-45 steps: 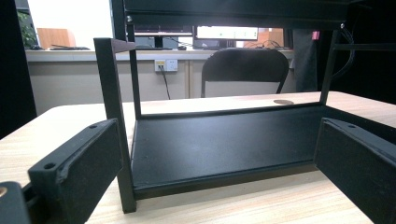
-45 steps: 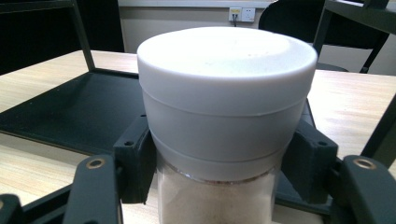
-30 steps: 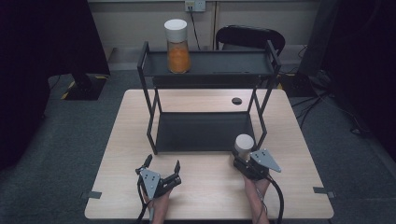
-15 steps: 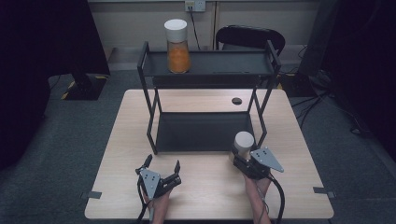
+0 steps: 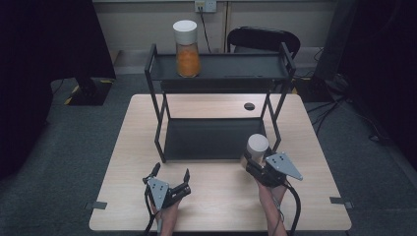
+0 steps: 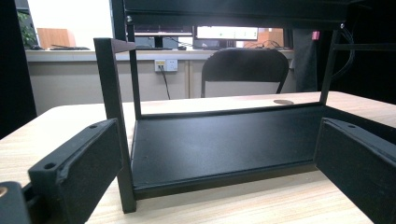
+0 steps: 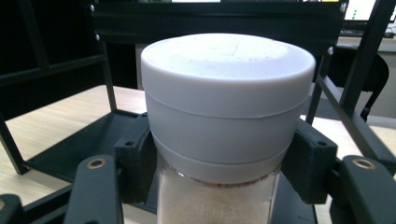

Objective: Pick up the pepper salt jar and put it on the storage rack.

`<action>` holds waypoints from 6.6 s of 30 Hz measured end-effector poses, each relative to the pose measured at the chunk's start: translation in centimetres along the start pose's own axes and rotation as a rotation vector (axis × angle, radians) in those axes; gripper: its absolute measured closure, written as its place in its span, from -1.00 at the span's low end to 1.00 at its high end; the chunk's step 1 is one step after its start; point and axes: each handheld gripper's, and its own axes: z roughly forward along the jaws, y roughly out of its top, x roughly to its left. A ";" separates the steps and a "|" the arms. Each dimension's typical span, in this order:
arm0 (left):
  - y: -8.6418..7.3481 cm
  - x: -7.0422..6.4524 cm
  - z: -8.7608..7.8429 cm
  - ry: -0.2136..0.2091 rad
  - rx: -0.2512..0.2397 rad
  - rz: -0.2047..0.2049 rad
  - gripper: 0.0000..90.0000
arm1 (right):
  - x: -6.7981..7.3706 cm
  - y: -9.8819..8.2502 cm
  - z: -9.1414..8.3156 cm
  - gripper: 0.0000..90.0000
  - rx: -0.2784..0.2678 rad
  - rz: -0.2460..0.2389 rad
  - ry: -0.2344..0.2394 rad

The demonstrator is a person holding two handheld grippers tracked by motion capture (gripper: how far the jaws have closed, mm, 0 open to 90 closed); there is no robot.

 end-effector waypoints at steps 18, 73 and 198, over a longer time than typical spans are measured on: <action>0.0 0.0 0.0 0.000 0.001 0.001 -0.99 | 0.3 1.6 0.1 -0.21 -0.058 -0.002 0.035; 0.0 0.0 0.0 0.000 0.000 0.000 -0.99 | 0.1 11.9 3.8 -0.21 -0.237 -0.056 0.074; 0.0 -0.1 0.0 0.004 0.001 0.001 -0.99 | 0.0 21.3 12.9 -1.00 -0.236 0.001 0.028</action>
